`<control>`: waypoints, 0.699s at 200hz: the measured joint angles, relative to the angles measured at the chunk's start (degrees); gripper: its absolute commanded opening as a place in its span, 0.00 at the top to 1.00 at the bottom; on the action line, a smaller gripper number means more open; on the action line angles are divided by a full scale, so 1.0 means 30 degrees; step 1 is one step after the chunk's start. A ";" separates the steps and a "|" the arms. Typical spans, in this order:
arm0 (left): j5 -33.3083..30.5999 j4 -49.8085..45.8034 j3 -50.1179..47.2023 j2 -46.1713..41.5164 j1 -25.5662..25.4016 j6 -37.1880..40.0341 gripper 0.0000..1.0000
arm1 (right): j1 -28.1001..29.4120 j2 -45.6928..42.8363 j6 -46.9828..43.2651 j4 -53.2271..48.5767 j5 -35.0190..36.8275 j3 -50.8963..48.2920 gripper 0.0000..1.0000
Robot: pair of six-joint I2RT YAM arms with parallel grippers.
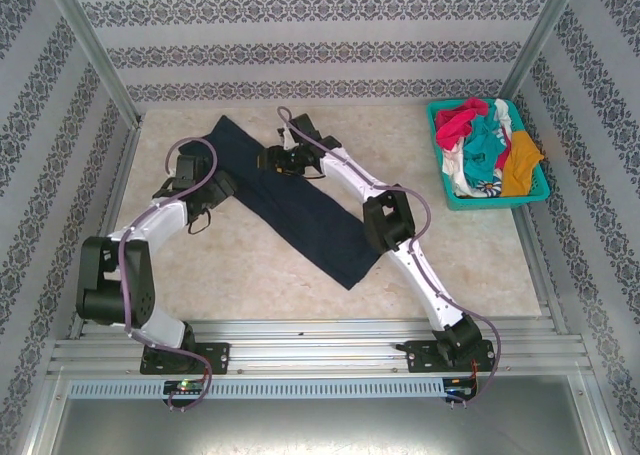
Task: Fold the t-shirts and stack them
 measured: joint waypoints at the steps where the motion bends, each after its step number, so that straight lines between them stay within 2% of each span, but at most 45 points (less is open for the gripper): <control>1: 0.0022 0.0015 0.0015 0.0022 0.0000 0.0000 0.00 | -0.0036 -0.0124 -0.0007 0.0000 0.0087 -0.0182 0.32; 43: 0.0903 0.0117 0.0736 0.1443 -0.0525 0.0015 0.00 | -0.1727 -0.3220 -0.0080 0.0000 0.2237 -0.5107 0.31; 84: 0.1537 0.0131 0.2273 0.2703 -0.2251 0.1100 0.00 | -0.4014 -0.5785 -0.0058 0.0590 0.4036 -0.9318 0.31; 117: 0.3330 0.1268 0.2565 0.2943 -0.4794 0.3767 0.00 | -0.5253 -0.6688 0.0000 0.1413 0.4306 -1.0943 0.30; 140: 0.4656 0.2994 0.2586 0.2943 -0.7322 0.7570 0.00 | -0.5472 -0.6834 -0.0015 0.1821 0.4109 -1.1249 0.30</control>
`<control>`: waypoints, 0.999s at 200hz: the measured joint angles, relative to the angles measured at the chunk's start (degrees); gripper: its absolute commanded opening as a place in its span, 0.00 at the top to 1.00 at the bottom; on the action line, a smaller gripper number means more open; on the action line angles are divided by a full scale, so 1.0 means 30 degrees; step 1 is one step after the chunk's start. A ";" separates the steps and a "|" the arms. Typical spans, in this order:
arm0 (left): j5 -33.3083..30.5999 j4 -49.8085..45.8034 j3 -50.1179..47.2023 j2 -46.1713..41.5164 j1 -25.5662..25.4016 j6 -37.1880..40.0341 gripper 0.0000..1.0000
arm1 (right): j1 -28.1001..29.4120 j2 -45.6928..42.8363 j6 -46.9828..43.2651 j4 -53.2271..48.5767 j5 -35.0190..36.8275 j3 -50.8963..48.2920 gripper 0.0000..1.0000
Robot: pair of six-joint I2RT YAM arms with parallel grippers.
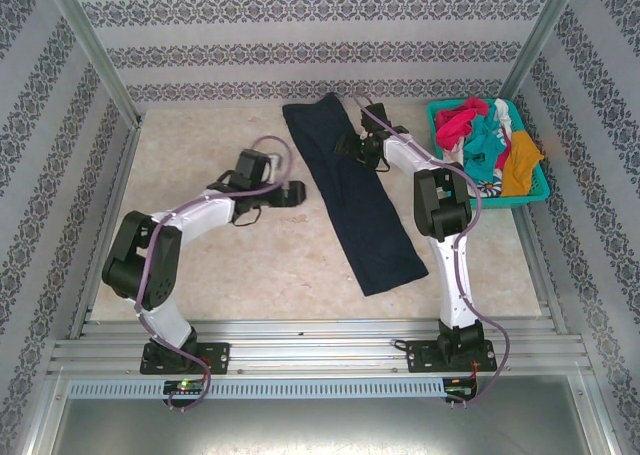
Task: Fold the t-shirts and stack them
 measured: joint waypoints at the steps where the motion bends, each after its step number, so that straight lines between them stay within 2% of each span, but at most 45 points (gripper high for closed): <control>1: 0.0029 0.0029 0.0000 0.0000 -0.0087 0.0146 0.01 | 0.0000 0.0000 0.0000 0.0000 -0.0015 0.0000 0.30; 27: 0.1319 0.0889 0.0372 0.0277 -0.3453 0.4852 0.08 | -0.0211 -0.0036 -0.0095 0.0153 -0.0350 -0.0117 0.30; 40: 0.2441 0.1894 0.0430 0.0707 -0.4925 0.7002 0.08 | -0.0342 -0.0080 -0.0168 0.0284 -0.0685 -0.0240 0.30; 68: 0.4284 0.3213 0.0729 0.2441 -0.6630 1.0134 0.07 | -0.0648 -0.0576 -0.0291 0.0758 -0.1268 -0.1137 0.29; 96: 0.5260 0.3235 0.1887 0.4626 -0.7431 1.1927 0.08 | -0.1042 -0.1231 -0.0335 0.1231 -0.1639 -0.2259 0.29; 119: 0.5187 0.2936 0.3067 0.5996 -0.7708 1.2764 0.07 | -0.1370 -0.1807 -0.0335 0.1705 -0.1894 -0.3220 0.29; 169: 0.2696 0.0933 0.4539 0.7111 -0.7781 1.4018 0.05 | -0.1588 -0.3592 -0.0962 0.2062 -0.1632 -0.4772 0.27; 200: 0.2353 0.0335 0.4197 0.7140 -0.7759 1.4345 0.05 | -0.1574 -0.5144 -0.1588 0.2317 -0.1246 -0.5479 0.26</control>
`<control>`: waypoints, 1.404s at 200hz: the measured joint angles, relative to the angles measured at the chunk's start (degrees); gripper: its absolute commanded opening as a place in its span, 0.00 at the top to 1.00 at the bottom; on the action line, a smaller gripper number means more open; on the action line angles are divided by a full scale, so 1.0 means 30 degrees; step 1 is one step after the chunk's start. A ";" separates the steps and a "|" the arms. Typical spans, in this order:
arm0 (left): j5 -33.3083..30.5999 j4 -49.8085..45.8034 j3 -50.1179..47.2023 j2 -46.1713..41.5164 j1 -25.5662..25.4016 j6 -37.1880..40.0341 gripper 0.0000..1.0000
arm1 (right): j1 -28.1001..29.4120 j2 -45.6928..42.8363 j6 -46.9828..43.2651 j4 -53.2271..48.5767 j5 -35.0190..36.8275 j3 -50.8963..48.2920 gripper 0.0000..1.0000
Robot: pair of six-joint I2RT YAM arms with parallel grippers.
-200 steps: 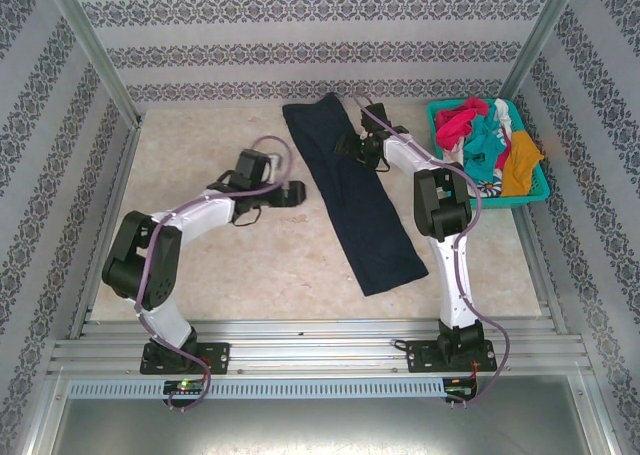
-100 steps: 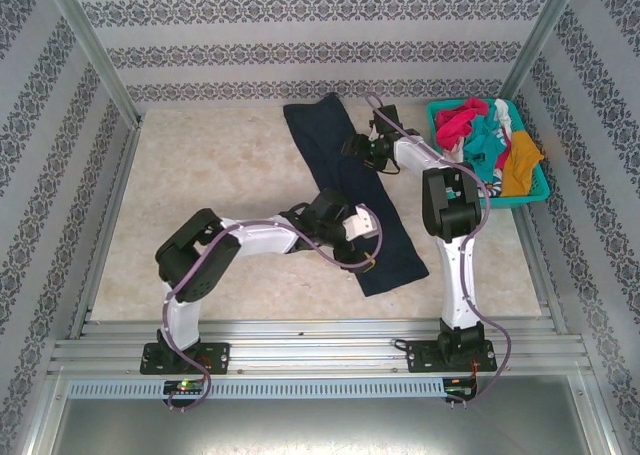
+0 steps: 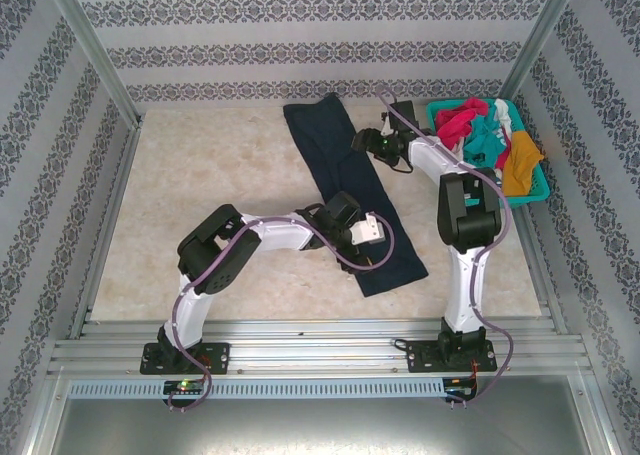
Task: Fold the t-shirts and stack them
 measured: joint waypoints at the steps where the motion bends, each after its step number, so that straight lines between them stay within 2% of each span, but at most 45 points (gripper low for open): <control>1: 0.0007 0.0022 -0.0022 -0.0007 0.0000 0.0000 0.05 | 0.0000 -0.0022 0.0000 0.0007 0.0000 -0.0007 0.26; 44: 0.0845 0.0794 -0.2375 -0.1406 0.0772 0.0044 0.04 | 0.0270 -0.0925 -0.0809 0.0386 0.0124 -0.0277 0.23; 85: 0.2448 0.0772 -0.4452 -0.2892 0.3177 -0.0051 0.02 | 0.0852 -0.1508 -0.1392 0.0503 0.0168 -0.1741 0.22; 123: 0.3315 0.0874 -0.6528 -0.4452 0.4517 -0.0146 0.02 | 0.0874 -0.1931 -0.1814 0.0510 0.0240 -0.2798 0.21; 166: 0.4022 0.1224 -0.7701 -0.5282 0.4867 -0.0889 0.00 | 0.0874 -0.3096 -0.2543 0.0444 0.0313 -0.3818 0.20; 189: 0.4211 0.1632 -0.7992 -0.5442 0.4881 -0.1304 0.00 | 0.0882 -0.4335 -0.3315 0.0444 0.0299 -0.4641 0.17; 238: 0.6040 0.3701 -0.9391 -0.6244 0.5457 -0.4014 0.00 | 0.1821 -0.8539 -0.7002 0.0146 0.0474 -0.7723 0.10; 281: 0.7934 0.7308 -1.1162 -0.7934 0.8393 -0.7781 0.00 | 0.4357 -1.2313 -1.1628 -0.1005 0.0699 -1.0673 0.08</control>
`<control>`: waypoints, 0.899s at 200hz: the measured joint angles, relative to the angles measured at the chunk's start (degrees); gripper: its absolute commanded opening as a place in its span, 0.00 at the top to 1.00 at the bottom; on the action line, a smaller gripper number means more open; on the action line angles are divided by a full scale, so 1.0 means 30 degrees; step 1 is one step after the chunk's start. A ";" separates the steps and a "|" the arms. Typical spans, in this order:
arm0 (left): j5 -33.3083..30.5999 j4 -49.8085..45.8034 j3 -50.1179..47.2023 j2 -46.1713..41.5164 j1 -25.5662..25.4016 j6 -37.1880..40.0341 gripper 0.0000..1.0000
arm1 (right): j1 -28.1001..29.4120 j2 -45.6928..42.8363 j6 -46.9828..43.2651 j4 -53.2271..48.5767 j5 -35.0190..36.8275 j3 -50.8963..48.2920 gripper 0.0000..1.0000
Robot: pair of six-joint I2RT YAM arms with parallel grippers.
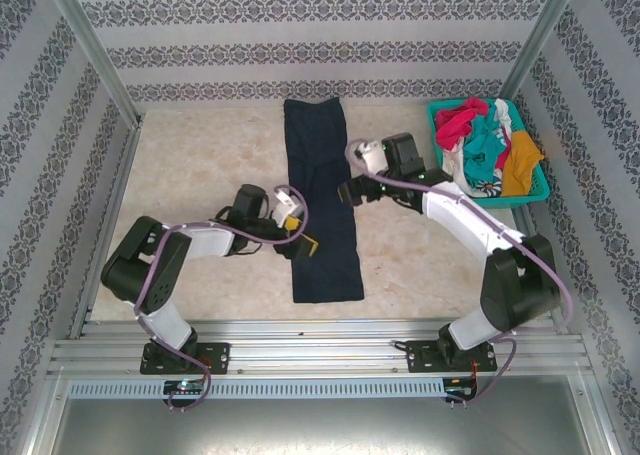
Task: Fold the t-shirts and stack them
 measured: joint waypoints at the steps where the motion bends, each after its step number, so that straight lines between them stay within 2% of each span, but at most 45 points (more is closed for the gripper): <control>1: 0.0015 0.0058 -0.0036 -0.0051 0.0051 -0.0058 0.00 | 0.0044 -0.0044 -0.0066 -0.0036 0.0015 -0.0051 0.08; 34: -0.0750 0.2288 -0.1282 -0.2178 0.2011 -0.3060 0.00 | 0.3599 -0.1712 -0.4357 -0.1530 0.0408 -0.2055 0.10; 59: -0.1654 0.2929 -0.1741 -0.3424 0.2710 -0.4517 0.00 | 0.6798 -0.1705 -0.7002 -0.3126 0.0809 -0.2484 0.17; 75: -0.1960 0.2929 -0.1894 -0.3963 0.2907 -0.4889 0.00 | 0.8109 -0.1508 -0.7919 -0.3752 0.1137 -0.2484 0.20; 106: -0.1953 0.2820 -0.2062 -0.4568 0.3213 -0.5122 0.00 | 0.9639 -0.0277 -0.9187 -0.4677 0.1545 -0.2477 0.25; 180: -0.2040 0.1093 -0.2288 -0.6018 0.3235 -0.4415 0.00 | 1.1642 0.2637 -1.0302 -0.5085 0.1843 -0.2484 0.31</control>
